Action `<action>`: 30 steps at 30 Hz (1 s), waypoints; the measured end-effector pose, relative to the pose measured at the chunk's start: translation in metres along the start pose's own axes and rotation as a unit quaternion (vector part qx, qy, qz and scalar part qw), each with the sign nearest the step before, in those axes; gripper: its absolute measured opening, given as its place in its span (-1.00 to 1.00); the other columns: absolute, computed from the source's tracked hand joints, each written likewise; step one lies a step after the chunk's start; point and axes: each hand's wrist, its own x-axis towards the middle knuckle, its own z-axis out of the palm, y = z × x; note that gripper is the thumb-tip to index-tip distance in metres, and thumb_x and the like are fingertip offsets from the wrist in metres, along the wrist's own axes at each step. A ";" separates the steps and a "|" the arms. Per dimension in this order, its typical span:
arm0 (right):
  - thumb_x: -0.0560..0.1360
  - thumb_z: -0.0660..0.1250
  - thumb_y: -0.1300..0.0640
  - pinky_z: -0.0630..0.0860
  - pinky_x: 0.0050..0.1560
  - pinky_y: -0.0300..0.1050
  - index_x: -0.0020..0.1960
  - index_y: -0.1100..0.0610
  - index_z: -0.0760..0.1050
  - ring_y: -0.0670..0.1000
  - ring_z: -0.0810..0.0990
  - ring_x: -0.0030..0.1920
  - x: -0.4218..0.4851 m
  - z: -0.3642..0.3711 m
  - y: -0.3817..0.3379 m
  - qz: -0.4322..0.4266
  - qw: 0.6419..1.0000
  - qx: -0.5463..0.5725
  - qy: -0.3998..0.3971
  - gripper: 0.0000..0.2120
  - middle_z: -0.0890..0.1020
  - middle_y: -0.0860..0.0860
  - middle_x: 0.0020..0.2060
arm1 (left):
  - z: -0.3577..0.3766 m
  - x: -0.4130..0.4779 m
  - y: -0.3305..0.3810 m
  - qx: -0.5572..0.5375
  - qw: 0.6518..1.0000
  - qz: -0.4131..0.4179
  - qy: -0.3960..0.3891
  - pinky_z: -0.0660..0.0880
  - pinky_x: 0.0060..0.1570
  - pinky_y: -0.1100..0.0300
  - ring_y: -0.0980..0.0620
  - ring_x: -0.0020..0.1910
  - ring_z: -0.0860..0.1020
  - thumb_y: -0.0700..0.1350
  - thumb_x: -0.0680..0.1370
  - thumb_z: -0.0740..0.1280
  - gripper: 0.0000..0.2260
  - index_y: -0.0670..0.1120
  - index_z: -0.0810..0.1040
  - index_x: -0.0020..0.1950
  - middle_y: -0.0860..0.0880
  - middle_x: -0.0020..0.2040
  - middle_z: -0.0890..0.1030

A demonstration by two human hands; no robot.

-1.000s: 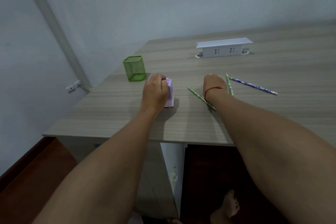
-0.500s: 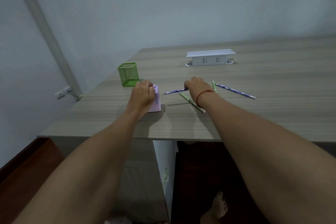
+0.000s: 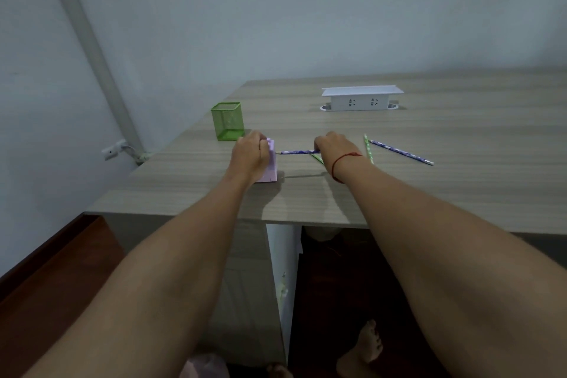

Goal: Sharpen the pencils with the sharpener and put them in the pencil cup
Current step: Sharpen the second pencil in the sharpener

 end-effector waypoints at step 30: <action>0.53 0.18 0.40 0.46 0.21 0.08 0.30 0.22 0.44 0.23 0.46 0.26 -0.004 -0.003 -0.010 0.011 1.000 -0.012 -0.007 -0.63 0.46 0.22 0.24 | 0.002 -0.002 -0.001 -0.004 1.000 -0.010 0.017 0.38 -0.07 0.04 -0.19 0.00 0.48 -0.21 0.59 0.07 -0.73 -0.28 0.52 0.04 -0.26 0.03 0.57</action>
